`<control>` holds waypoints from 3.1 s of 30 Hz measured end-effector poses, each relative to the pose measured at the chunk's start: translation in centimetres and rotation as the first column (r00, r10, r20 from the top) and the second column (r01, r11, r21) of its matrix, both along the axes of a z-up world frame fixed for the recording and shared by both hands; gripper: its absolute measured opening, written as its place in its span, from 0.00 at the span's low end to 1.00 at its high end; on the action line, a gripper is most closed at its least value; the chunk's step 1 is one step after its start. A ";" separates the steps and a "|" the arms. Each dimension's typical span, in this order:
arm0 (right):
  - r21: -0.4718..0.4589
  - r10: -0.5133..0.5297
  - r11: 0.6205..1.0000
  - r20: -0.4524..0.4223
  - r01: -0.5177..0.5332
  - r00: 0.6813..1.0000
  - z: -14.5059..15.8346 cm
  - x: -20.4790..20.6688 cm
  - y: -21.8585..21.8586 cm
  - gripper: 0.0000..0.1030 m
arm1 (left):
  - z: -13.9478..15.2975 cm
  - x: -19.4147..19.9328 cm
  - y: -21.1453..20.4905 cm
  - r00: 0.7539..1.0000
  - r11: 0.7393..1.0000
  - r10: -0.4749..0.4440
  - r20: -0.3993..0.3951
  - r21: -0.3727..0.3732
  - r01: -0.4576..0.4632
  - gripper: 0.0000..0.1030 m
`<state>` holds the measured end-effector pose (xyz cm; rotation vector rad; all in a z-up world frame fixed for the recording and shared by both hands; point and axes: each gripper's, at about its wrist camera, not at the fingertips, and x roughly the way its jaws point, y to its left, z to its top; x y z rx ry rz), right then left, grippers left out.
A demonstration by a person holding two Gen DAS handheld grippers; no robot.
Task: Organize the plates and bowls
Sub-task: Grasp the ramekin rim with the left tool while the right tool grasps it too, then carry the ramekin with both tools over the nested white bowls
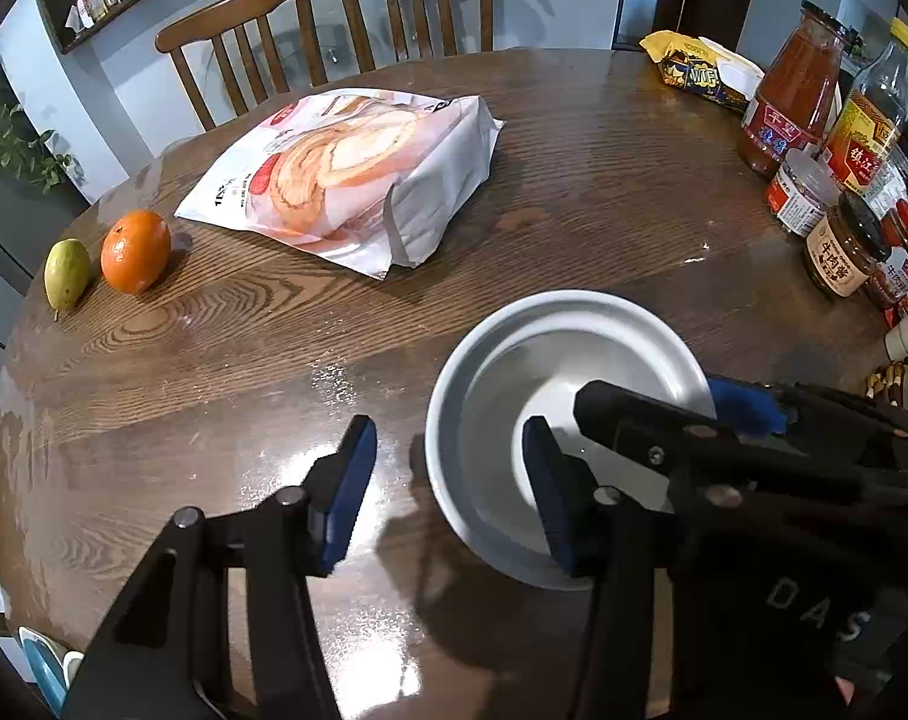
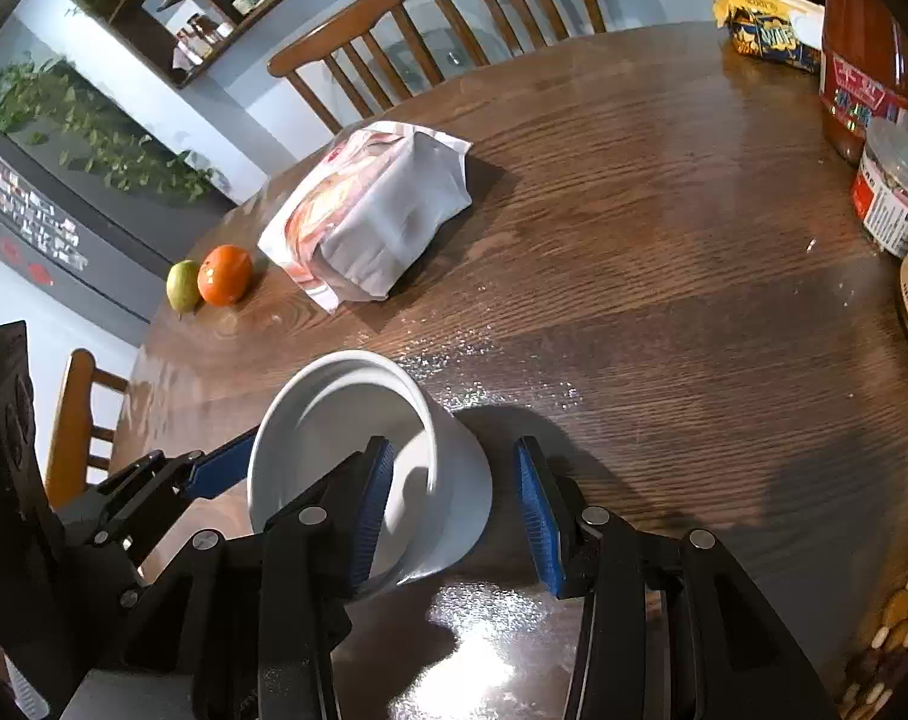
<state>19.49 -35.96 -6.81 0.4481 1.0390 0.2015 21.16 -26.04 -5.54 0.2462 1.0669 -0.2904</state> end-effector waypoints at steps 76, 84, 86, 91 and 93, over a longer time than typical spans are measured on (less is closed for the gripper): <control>0.019 -0.045 0.999 0.145 0.043 0.988 3.9 -10.9 2.6 0.18 | 4.9 -12.1 1.8 0.977 0.998 -0.050 0.206 -0.019 0.055 0.24; 0.015 -0.018 1.000 0.167 0.015 0.986 4.9 -11.9 3.7 0.18 | 5.7 -13.4 3.0 0.973 0.999 -0.027 0.229 -0.023 0.033 0.24; 0.014 -0.011 1.000 0.169 0.009 0.986 5.0 -12.1 3.9 0.18 | 5.8 -13.7 3.2 0.973 0.999 -0.022 0.231 -0.023 0.028 0.24; 0.007 0.004 1.000 0.173 -0.005 0.985 5.2 -12.7 4.6 0.18 | 5.9 -14.4 3.8 0.972 0.999 -0.008 0.237 -0.029 0.016 0.24; 0.005 0.009 1.000 0.174 -0.010 0.985 5.3 -13.0 5.0 0.18 | 6.0 -14.8 4.1 0.971 0.999 -0.005 0.238 -0.032 0.013 0.24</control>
